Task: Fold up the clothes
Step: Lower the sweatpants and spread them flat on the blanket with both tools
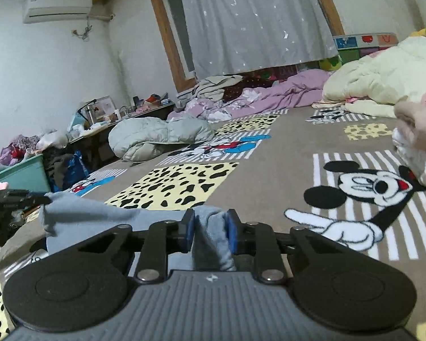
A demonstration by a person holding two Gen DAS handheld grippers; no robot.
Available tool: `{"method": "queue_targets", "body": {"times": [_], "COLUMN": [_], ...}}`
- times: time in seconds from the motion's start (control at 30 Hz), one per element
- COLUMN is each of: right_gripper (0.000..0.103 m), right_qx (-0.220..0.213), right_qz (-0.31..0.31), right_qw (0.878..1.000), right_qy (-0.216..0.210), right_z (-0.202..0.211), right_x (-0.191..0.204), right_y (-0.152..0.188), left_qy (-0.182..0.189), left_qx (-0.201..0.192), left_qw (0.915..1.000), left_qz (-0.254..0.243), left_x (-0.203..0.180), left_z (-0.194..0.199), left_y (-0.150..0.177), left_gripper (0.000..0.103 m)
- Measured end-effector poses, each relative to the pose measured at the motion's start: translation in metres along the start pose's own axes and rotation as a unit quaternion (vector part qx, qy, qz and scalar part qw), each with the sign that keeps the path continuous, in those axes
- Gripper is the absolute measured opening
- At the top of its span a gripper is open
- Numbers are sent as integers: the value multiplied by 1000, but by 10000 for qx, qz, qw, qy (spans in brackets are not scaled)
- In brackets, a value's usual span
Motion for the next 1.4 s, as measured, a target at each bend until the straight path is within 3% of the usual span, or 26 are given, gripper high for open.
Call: {"method": "queue_targets", "body": {"times": [0.1, 0.3, 0.7, 0.93, 1.2, 1.4], "right_gripper": [23, 19, 16, 16, 16, 16], "right_qx": [-47, 65, 39, 526, 1349, 1596], "right_qz": [12, 145, 457, 957, 1787, 2002], "right_qw": [10000, 9999, 9989, 9940, 9744, 9657], "right_qy": [-73, -48, 56, 1, 215, 433], "right_z": [8, 13, 54, 85, 119, 137], "right_x": [6, 15, 37, 59, 80, 90], "right_y": [0, 5, 23, 54, 104, 123], "left_qy": [60, 145, -54, -65, -33, 97], "left_qx": [-134, -254, -148, -16, 204, 418], "left_qw": [9994, 9988, 9999, 10000, 9998, 9991], "left_qz": [-325, -402, -42, 70, 61, 16], "left_x": [-8, -11, -3, -13, -21, -27], "left_z": [12, 28, 66, 97, 135, 155], "left_y": [1, 13, 52, 73, 98, 115], "left_gripper": [23, 23, 22, 22, 22, 25]}}
Point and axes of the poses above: each gripper's, at about its wrist camera, not at the fingertips, and z roughly against the way its jaws point, x to its left, y to its underside, the point moved 8 cm from there along -z, roughly the way its jaws point, and after that the axes turned 1 degree about -z, right-handed, at the moved point
